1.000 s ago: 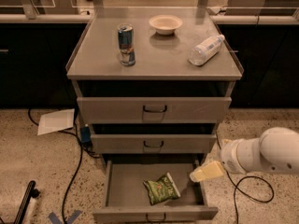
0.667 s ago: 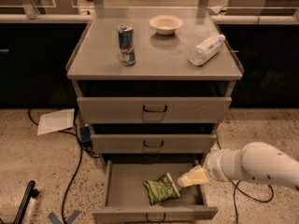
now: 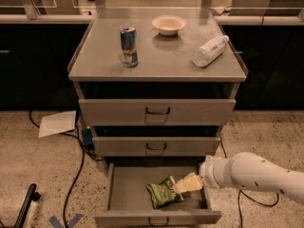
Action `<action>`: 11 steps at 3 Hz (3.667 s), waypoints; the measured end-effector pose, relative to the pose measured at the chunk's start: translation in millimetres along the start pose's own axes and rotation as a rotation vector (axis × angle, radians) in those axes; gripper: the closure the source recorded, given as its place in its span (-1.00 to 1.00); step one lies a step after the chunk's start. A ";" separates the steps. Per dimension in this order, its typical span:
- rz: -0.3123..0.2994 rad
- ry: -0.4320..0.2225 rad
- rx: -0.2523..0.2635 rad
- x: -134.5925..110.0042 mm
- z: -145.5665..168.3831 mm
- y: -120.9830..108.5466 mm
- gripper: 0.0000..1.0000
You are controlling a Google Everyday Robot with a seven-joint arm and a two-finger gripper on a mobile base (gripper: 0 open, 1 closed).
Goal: Pick green jalapeno chip bag from bottom drawer and place on counter
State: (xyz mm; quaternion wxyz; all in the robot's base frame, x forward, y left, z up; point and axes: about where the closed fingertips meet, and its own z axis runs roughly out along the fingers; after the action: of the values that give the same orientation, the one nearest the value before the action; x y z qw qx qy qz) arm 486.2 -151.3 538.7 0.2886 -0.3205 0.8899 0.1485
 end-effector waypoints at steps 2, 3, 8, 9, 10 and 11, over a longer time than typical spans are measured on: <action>0.106 -0.008 0.054 50.0 42.2 0.2 -1.00; 0.192 -0.040 0.097 81.6 85.9 -15.2 -1.00; 0.317 -0.041 0.045 139.3 192.1 -36.2 -1.00; 0.340 -0.040 -0.019 150.2 236.9 -32.4 -1.00; 0.353 -0.025 -0.087 156.5 275.2 -28.1 -1.00; 0.347 -0.008 -0.133 155.8 307.0 -23.5 -1.00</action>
Offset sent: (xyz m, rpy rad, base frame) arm -0.0109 -0.0231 -0.1354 0.0422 0.0100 -0.2916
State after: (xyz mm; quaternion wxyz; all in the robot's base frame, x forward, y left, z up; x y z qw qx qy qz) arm 532.3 -106.5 199.7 0.2405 -0.1801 0.9189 0.2556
